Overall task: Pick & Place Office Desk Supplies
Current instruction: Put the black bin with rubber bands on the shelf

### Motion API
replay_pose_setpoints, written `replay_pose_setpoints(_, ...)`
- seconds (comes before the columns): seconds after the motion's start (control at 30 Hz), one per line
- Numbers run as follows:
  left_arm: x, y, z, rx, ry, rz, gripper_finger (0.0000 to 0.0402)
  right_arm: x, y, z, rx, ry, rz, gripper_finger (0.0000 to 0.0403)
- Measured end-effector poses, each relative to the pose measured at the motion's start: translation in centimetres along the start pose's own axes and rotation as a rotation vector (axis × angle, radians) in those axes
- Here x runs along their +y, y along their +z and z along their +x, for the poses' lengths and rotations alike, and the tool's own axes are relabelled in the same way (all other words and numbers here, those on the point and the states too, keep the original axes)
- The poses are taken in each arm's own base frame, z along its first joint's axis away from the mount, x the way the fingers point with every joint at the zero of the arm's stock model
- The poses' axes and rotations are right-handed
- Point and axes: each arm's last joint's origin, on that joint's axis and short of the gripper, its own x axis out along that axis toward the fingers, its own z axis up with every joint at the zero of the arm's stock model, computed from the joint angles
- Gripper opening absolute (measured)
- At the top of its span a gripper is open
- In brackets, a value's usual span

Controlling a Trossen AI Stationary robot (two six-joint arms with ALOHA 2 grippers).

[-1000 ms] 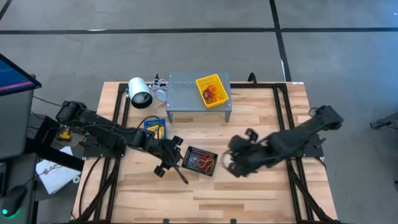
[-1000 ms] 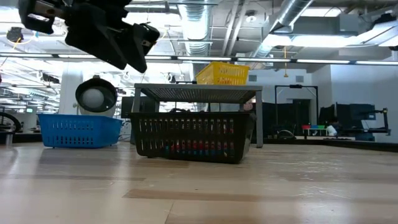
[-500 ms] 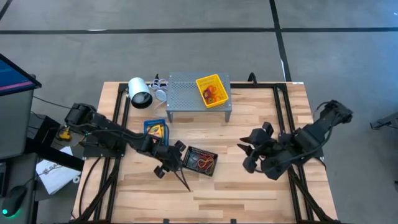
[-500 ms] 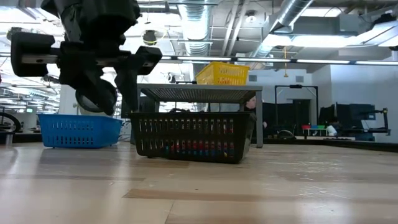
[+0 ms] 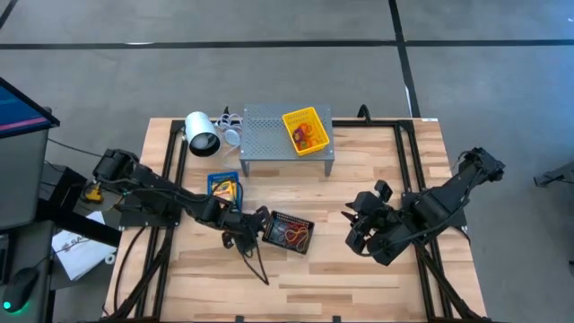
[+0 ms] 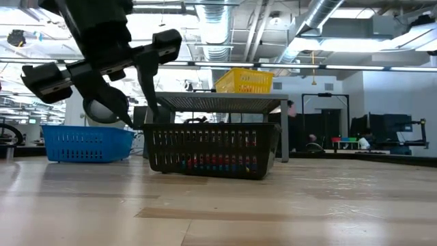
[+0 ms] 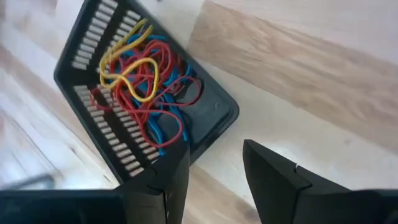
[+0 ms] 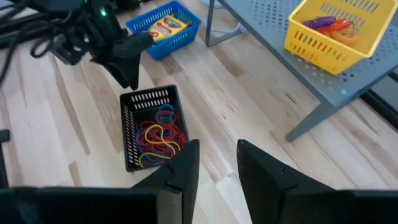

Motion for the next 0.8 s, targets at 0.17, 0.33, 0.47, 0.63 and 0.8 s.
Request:
replay_pose_setpoints(0.17, 0.3, 0.2, 0.0, -0.017, 0.028, 0.112, 0.0144, 0.2, -0.1, 0.2, 0.008, -0.004, -0.009, 0.0103)
replay_pose_setpoints(0.33, 0.4, 0.2, 0.0, -0.021, 0.038, 0.175, 0.0144, 0.2, -0.2, 0.2, 0.015, 0.0, -0.01, 0.0103)
replay_pose_setpoints(0.47, 0.3, 0.1, 0.1, -0.026, 0.013, 0.225, 0.0144, 0.2, -0.2, 0.2, 0.015, 0.0, -0.009, 0.0103)
replay_pose_setpoints(0.63, 0.3, -0.2, 1.1, -0.029, -0.007, 0.236, 0.0144, 0.3, -0.1, 0.2, 0.013, 0.003, -0.007, 0.0103)
replay_pose_setpoints(0.8, 0.2, -0.1, 2.0, -0.028, -0.007, 0.287, 0.0144, 0.3, -0.1, 0.2, 0.014, 0.01, -0.001, 0.0103)
